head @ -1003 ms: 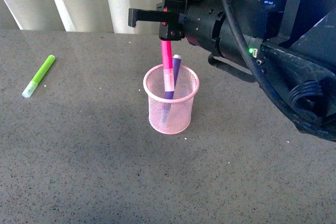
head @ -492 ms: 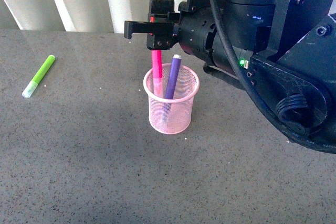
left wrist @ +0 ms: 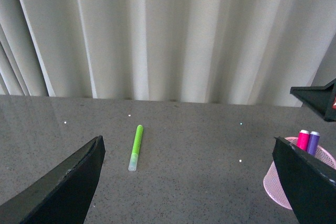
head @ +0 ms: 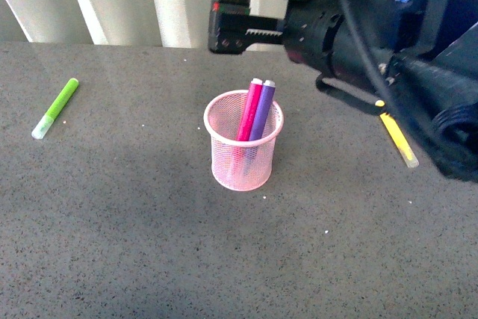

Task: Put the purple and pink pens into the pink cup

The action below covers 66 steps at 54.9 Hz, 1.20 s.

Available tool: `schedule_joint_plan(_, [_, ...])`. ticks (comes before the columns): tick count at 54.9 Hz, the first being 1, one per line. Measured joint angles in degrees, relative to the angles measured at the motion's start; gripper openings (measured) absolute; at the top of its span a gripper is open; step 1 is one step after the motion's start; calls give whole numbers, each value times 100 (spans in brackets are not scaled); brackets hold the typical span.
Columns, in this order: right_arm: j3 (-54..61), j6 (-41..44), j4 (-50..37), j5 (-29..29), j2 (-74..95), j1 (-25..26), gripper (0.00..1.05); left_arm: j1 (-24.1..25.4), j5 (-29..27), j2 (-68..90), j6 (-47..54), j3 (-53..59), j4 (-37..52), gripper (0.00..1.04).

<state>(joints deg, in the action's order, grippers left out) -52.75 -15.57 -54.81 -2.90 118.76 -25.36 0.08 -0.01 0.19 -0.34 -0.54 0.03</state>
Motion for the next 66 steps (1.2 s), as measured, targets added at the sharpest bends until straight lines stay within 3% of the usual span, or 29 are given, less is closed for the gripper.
schedule_joint_plan(16, [990,643,610,-76,-2540,1169,98,0,0,0,2,0,0,98])
schedule_joint_plan(40, [2553,837,2621,-1333,-6800,3342,97,0,-2,0,2,0,0,98])
schedule_joint_plan(44, [2739,1126,3121,-809,-7163,3519,85,0,0,0,2,0,0,98])
schedule_joint_plan(49, [3134,1338,3139,-586,-7399,3497,71,0,-2,0,2,0,0,98])
schedule_joint_plan(60, [4028,1521,3010,-295,-8124,3132,23,0,0,0,4,0,0,98])
schedule_joint_plan(66, [4273,1532,3025,184,-8380,2826,6,0,2,0,7,0,0,98])
